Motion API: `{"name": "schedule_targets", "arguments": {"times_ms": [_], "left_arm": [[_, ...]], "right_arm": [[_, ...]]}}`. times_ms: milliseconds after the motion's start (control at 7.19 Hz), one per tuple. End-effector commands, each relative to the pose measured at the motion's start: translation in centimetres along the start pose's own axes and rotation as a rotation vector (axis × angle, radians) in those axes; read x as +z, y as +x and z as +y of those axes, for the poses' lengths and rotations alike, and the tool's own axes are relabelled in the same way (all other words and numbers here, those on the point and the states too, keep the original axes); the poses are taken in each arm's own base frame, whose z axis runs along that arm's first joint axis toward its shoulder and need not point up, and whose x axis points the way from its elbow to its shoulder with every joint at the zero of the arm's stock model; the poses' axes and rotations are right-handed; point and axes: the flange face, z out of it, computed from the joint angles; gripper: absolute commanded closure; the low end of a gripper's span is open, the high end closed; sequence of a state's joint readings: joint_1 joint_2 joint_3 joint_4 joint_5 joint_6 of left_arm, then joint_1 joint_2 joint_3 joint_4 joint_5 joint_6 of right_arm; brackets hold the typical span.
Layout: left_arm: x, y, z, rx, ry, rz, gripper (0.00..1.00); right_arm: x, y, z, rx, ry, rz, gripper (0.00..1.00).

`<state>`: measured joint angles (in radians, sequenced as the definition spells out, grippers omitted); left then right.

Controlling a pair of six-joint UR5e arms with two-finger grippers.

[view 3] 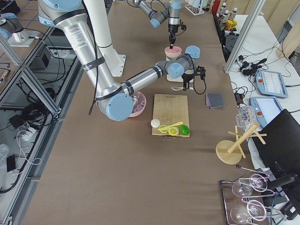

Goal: Stack pink bowl on green and place spoon
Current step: 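Carry the pink bowl onto the green bowls while the right lifts the spoon, then release the pink bowl and withdraw the left gripper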

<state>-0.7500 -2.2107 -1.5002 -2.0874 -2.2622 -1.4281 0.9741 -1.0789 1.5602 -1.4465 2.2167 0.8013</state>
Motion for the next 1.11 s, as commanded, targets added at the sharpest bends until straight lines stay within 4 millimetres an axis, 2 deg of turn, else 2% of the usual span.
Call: {"name": "schedule_targets", "arguments": {"times_ms": [0, 139, 278, 417, 696, 835, 974], "left_arm": [[0.3, 0.4, 0.1, 0.003, -0.001, 0.0, 1.0], [0.4, 0.7, 0.1, 0.003, -0.003, 0.001, 1.0], [0.5, 0.8, 0.1, 0.004, -0.003, -0.001, 0.57], [0.9, 1.4, -0.3, 0.002, 0.0, -0.003, 0.02], [0.5, 1.6, -0.4, 0.009, 0.027, 0.002, 0.01], [-2.0, 1.9, -1.2, 0.005, 0.057, 0.022, 0.02], [-6.2, 1.4, -4.0, -0.025, 0.107, 0.04, 0.02]], "right_arm": [[0.0, 0.0, 0.0, 0.001, 0.0, 0.0, 1.0], [0.0, 0.0, 0.0, 0.001, 0.0, 0.0, 1.0], [-0.1, -0.1, 0.0, -0.002, 0.0, -0.002, 1.0], [-0.2, -0.3, -0.1, -0.002, 0.002, -0.004, 1.0], [-0.9, -1.3, -0.4, -0.01, 0.011, -0.016, 1.0], [-2.5, -3.4, -1.1, 0.01, 0.032, -0.042, 1.0], [-4.5, -6.5, -1.7, 0.047, 0.056, -0.075, 1.0]]}}
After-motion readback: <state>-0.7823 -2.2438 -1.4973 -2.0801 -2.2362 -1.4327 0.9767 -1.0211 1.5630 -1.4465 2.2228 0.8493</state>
